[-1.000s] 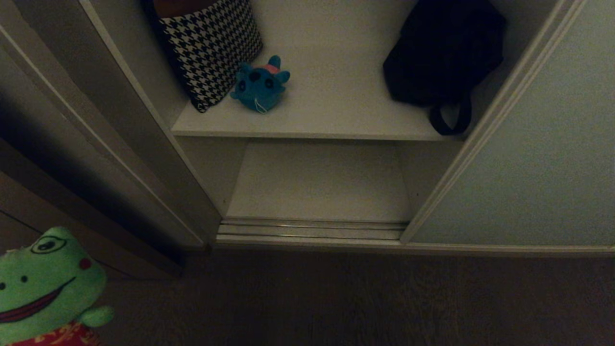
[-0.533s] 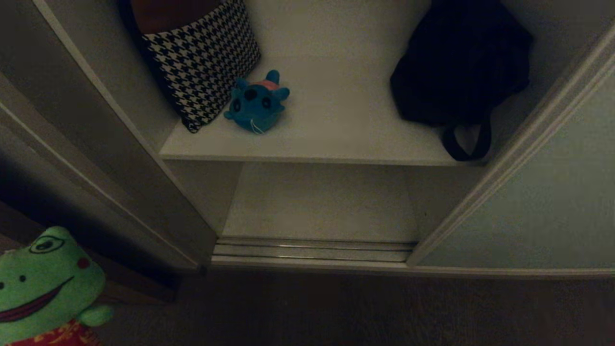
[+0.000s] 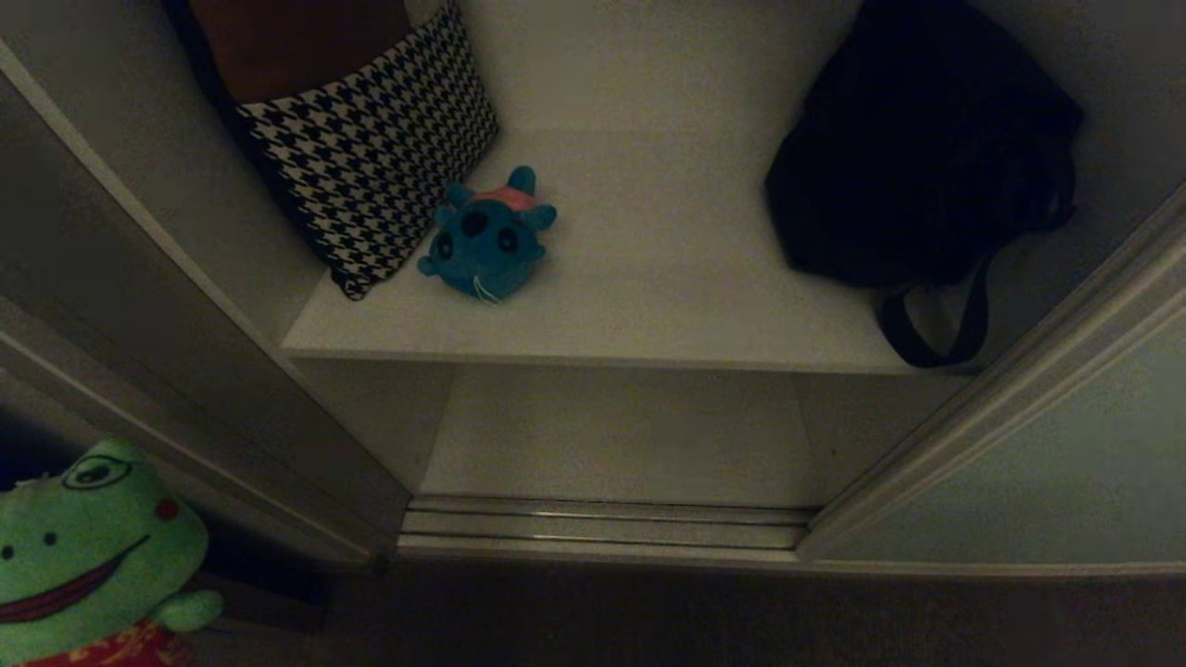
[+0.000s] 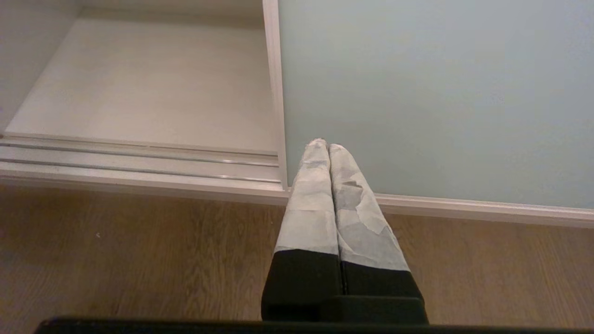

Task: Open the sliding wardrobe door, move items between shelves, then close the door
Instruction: Place the green doll on the higher shelf

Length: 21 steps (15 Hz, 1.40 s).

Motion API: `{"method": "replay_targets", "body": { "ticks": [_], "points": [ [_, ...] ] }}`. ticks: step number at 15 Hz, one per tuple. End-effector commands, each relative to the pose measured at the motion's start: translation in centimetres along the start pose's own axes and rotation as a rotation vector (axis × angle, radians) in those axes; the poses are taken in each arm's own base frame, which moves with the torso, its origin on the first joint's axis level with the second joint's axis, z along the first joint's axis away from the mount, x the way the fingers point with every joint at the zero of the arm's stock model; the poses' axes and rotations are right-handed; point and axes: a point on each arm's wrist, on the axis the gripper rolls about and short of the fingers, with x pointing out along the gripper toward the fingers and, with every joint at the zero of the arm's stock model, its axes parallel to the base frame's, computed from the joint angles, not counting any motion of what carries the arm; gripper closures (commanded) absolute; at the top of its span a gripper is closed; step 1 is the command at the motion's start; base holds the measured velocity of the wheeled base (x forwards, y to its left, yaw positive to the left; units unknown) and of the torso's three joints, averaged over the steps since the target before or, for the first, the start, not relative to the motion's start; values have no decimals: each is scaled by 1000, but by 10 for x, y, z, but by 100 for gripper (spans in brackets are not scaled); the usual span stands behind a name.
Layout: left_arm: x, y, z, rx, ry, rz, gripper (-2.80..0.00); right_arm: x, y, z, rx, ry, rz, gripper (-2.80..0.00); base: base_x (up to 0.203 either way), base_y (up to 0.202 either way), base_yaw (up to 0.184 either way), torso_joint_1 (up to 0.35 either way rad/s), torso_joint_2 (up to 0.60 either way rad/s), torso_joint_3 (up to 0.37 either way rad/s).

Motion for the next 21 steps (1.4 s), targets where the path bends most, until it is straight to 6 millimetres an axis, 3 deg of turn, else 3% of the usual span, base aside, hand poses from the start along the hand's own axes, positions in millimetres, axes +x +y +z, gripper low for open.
{"method": "replay_targets", "body": {
  "ticks": [1, 4, 8, 10, 14, 16, 18, 21],
  "points": [
    [0, 0, 0, 26, 7, -2, 0, 0, 0, 0, 1, -4, 0, 0, 0, 0, 0, 0, 0, 0],
    [-5, 2, 21, 37, -100, 3, 0, 0, 0, 0, 0, -4, 1, 0, 0, 0, 0, 0, 0, 0],
    [-29, 4, 85, 54, -269, -109, 0, 0, 0, 0, 0, -5, 1, 0, 0, 0, 0, 0, 0, 0],
    [-16, 6, 112, 50, -210, -188, 0, 0, 0, 0, 0, -3, 1, 0, 0, 0, 0, 0, 0, 0],
    [32, 12, 187, 5, -171, -318, 0, 0, 0, 0, 0, -5, 1, 0, 0, 0, 0, 0, 0, 0],
    [67, 14, 220, -9, -149, -385, 0, 0, 0, 0, 0, -3, 1, 0, 0, 0, 0, 0, 0, 0],
    [113, 14, 246, -30, -102, -466, 0, 0, 0, 0, 0, -5, 1, 0, 0, 0, 0, 0, 0, 0],
    [196, -1, 268, -86, -16, -583, 0, 0, 0, 0, 0, -5, 1, 0, 0, 0, 0, 0, 0, 0]
  ]
}}
